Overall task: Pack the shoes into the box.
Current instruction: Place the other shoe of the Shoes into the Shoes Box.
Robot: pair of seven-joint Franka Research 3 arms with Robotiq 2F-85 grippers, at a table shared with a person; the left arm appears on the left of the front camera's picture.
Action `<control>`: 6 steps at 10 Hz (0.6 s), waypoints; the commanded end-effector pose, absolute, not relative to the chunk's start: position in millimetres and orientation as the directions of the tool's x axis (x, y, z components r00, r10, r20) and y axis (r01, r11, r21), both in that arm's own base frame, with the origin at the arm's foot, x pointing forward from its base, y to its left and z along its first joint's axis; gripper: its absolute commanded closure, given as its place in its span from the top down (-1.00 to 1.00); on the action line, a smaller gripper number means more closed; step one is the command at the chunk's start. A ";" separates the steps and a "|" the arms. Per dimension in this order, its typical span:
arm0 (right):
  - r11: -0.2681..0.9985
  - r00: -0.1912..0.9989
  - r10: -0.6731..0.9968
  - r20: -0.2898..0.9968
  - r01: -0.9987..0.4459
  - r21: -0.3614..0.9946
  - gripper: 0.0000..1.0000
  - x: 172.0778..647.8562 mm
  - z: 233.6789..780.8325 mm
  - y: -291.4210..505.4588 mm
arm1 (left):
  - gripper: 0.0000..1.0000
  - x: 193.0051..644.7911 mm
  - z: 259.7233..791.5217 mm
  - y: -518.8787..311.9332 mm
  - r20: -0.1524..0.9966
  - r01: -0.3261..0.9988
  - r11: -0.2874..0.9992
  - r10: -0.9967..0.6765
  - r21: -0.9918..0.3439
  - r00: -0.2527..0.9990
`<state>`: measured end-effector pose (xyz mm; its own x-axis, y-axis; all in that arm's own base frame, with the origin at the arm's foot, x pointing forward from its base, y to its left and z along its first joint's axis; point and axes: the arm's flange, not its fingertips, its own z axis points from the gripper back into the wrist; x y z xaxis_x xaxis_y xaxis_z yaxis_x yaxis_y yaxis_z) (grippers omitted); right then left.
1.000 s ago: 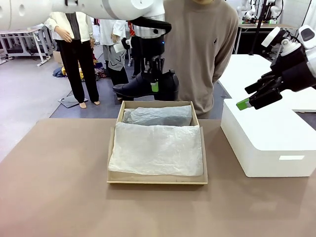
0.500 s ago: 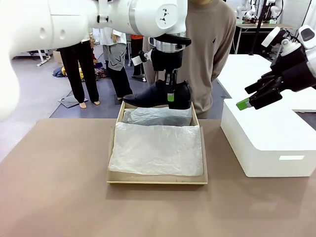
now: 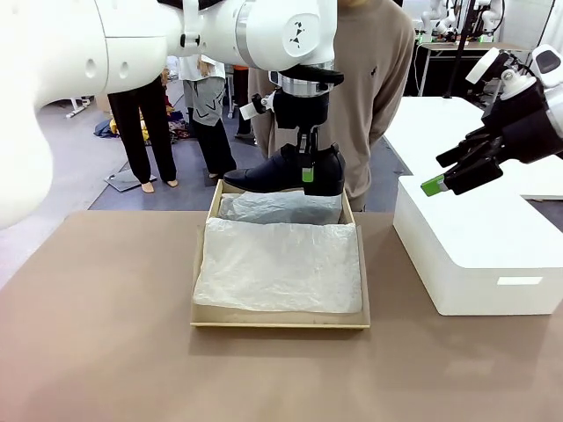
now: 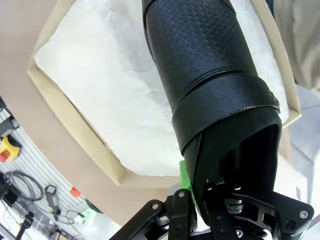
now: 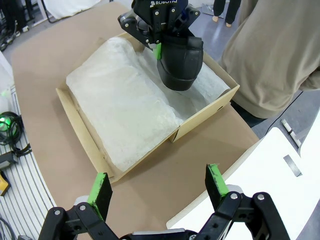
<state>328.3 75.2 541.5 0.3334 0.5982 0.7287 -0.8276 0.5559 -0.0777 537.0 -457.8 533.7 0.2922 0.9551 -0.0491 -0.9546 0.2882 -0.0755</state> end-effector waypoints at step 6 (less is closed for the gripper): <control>0.551 0.329 0.590 0.737 -0.831 -0.071 1.00 329.0 541.5 75.3 | -1.00 537.2 516.2 -477.4 0.042 -0.992 0.039 0.999 -0.122 0.034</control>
